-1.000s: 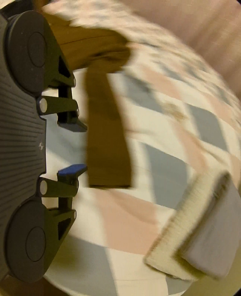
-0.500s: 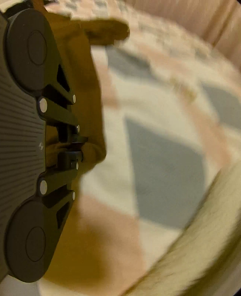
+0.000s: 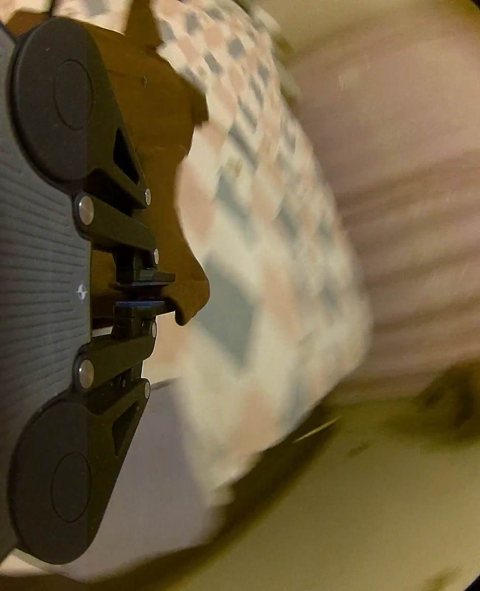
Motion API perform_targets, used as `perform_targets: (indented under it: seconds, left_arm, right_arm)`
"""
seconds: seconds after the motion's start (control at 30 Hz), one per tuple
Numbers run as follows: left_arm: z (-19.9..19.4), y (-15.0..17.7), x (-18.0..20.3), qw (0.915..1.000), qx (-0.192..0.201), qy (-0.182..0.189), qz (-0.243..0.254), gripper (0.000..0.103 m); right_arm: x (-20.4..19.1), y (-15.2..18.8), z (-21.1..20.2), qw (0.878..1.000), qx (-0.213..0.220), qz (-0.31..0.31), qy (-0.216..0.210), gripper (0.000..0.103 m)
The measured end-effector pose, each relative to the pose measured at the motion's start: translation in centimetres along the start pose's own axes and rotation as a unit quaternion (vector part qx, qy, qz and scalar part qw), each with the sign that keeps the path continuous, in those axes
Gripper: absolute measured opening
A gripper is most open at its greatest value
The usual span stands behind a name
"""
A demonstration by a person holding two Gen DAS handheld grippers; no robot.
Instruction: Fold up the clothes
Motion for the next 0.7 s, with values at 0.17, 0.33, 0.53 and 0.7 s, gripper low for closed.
perform_targets:
  seconds: [0.17,0.33,0.53,0.7]
  left_arm:
    - [-0.5,0.8,-1.7,0.9994,-0.006,-0.019,-0.027,0.03]
    - [-0.1,1.0,-2.1,0.9989,-0.011,-0.019,-0.042,0.03]
    - [0.5,1.4,-2.3,0.9987,-0.022,-0.017,-0.043,0.031]
    - [0.2,2.0,-4.0,0.9972,-0.024,-0.026,-0.066,0.032]
  right_arm:
    - [2.8,0.8,3.0,0.996,-0.03,0.078,0.017,0.007]
    - [5.5,-3.1,3.2,0.991,-0.026,0.127,0.017,0.007]
    - [8.6,-3.6,7.8,0.98,-0.086,0.173,0.055,0.008]
    - [8.6,-1.5,10.9,0.977,-0.112,0.151,0.101,0.018]
Point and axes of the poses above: each gripper's, at about its wrist camera, not at the fingertips, and z roughly the way its jaws point, x to its right, y to its underside, the point moved 5 cm from there along z, roughly the way its jaws point, and after that the axes turned 4 degrees about x, right-handed, at the moved point
